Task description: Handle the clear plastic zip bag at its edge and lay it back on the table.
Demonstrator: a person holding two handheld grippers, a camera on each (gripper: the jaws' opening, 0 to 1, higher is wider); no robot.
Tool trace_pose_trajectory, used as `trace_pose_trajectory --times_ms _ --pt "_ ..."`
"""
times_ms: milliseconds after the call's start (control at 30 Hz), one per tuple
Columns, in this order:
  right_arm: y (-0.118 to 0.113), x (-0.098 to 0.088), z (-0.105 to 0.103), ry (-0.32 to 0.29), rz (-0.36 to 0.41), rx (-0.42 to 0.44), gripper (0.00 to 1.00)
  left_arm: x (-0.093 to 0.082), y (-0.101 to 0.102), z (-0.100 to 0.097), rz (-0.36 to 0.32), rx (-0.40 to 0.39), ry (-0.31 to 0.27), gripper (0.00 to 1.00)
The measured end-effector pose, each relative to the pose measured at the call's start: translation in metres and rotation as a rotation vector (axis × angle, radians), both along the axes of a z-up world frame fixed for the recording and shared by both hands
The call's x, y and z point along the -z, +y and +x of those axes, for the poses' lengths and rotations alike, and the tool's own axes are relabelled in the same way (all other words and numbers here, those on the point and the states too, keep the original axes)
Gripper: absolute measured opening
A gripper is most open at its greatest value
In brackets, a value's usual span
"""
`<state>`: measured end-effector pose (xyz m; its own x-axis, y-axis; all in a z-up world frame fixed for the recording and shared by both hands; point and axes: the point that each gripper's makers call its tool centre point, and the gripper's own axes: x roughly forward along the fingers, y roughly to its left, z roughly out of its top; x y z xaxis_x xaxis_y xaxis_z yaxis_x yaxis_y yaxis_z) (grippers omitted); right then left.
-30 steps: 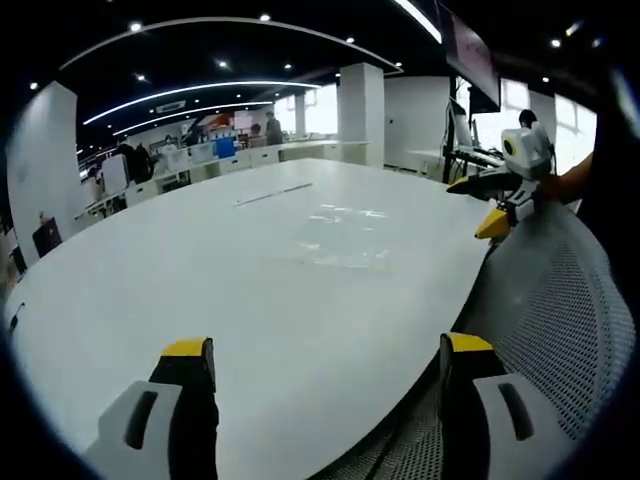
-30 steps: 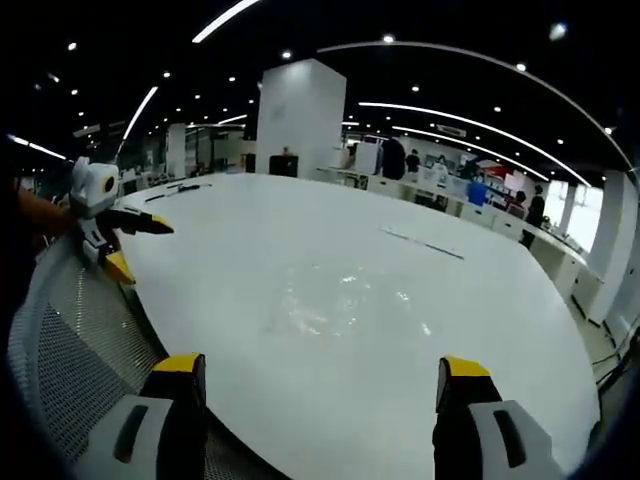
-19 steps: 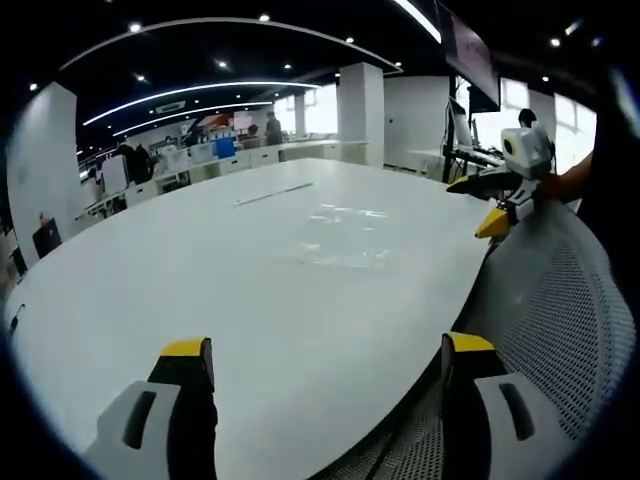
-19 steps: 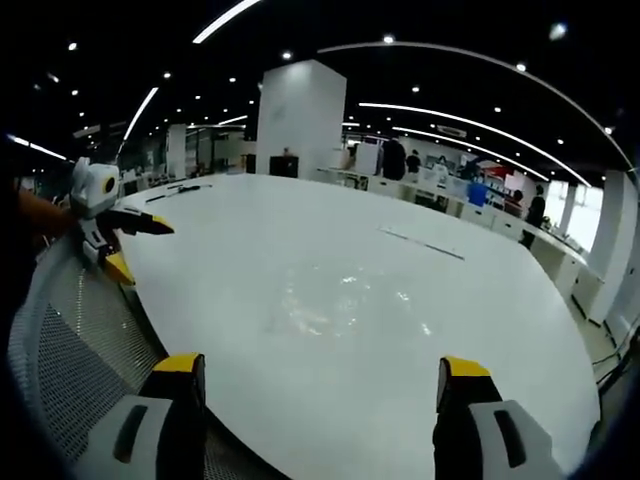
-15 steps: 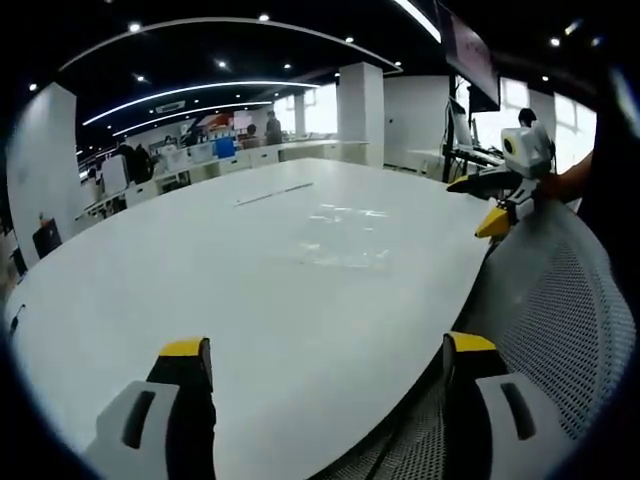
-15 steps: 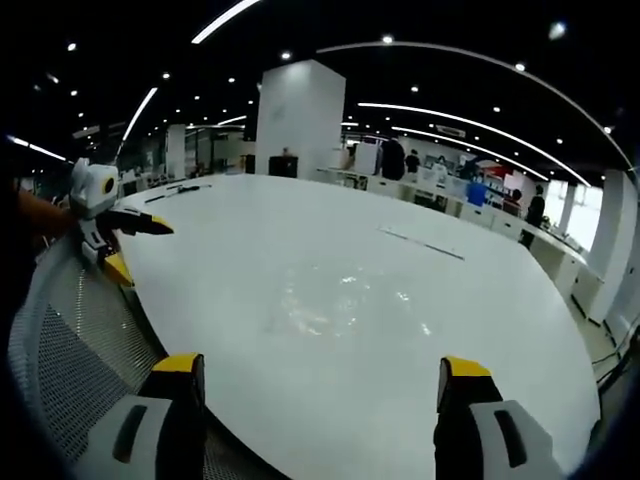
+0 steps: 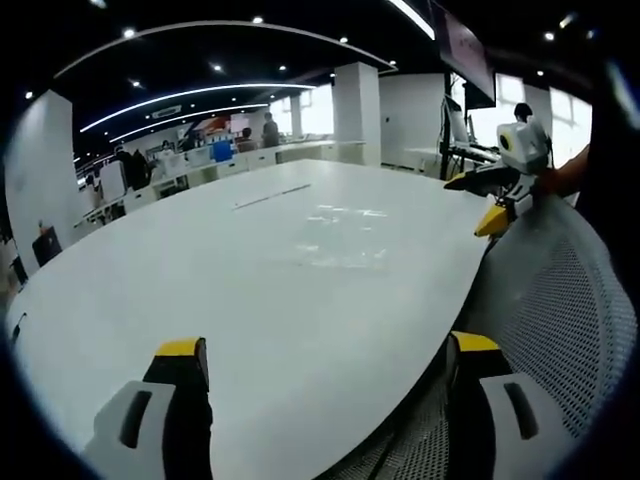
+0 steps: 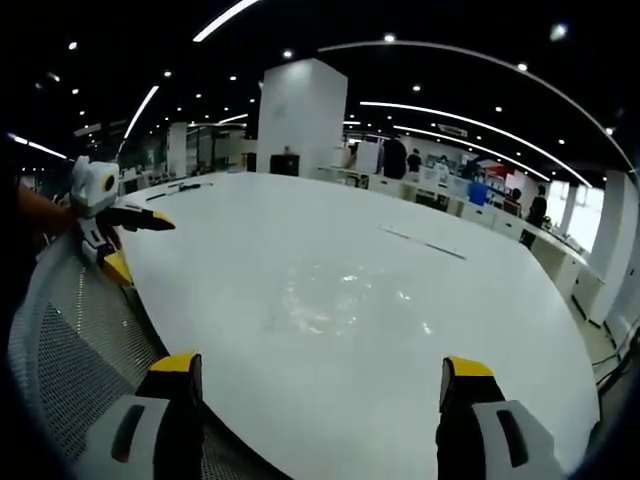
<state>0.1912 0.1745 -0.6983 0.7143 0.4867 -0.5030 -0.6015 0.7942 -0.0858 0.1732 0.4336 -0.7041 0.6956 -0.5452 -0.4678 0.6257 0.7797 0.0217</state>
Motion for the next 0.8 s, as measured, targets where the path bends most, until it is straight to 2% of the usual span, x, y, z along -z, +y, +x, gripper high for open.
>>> trace_pose_trajectory --times_ms 400,800 --pt "0.0 0.001 -0.001 0.002 -0.007 -0.003 1.0 0.002 0.0 -0.001 0.009 0.007 0.002 0.99" --pt "0.0 0.0 -0.001 0.002 -0.005 -0.002 1.0 0.019 0.024 0.004 0.007 0.003 -0.001 0.99"
